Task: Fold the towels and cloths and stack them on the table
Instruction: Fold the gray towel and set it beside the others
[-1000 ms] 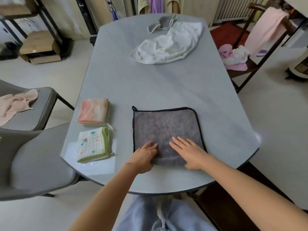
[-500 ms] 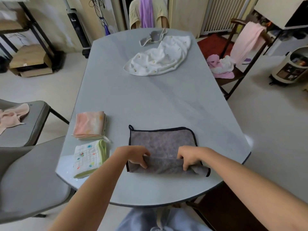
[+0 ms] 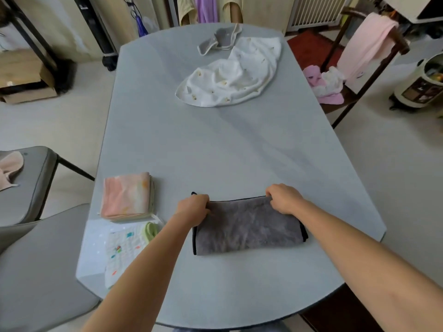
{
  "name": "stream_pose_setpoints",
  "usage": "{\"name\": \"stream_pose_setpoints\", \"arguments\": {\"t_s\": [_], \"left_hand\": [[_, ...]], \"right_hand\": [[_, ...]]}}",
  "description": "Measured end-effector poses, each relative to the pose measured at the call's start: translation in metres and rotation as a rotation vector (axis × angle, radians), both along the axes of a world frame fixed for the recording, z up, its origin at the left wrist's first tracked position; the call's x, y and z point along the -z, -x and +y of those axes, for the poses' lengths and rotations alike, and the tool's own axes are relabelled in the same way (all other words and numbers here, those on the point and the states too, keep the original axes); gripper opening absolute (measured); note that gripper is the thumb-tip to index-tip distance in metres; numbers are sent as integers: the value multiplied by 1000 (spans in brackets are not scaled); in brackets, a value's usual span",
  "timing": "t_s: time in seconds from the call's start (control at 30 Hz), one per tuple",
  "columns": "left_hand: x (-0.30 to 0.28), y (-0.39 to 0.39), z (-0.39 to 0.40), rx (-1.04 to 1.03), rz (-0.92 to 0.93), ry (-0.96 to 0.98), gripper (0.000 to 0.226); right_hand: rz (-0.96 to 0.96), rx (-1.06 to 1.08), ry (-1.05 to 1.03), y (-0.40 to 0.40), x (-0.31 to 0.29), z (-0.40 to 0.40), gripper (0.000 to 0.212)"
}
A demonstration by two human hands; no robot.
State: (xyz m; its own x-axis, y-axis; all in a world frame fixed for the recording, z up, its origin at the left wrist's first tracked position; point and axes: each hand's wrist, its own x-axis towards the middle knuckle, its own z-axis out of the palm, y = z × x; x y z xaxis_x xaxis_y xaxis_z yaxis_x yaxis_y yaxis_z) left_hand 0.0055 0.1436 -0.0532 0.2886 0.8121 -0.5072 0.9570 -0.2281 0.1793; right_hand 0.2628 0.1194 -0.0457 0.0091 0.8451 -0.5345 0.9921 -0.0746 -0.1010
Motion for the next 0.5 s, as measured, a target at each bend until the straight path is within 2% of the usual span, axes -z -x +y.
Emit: {"name": "stream_pose_setpoints", "arguments": {"t_s": [0.17, 0.3, 0.37, 0.43, 0.5], "left_hand": [[17, -1, 10, 6, 51, -43, 23], [32, -6, 17, 39, -8, -96, 23], [37, -9, 18, 89, -98, -88, 32], [37, -10, 17, 132, -177, -29, 53], [37, -11, 20, 173, -156, 14, 66]], "right_hand": [[-46, -9, -40, 4, 19, 6, 14], [13, -76, -34, 2, 30, 16, 18], [70, -106, 15, -2, 34, 20, 25], [109, -149, 57, -2, 34, 21, 33], [106, -187, 107, 2, 34, 23, 35]]}}
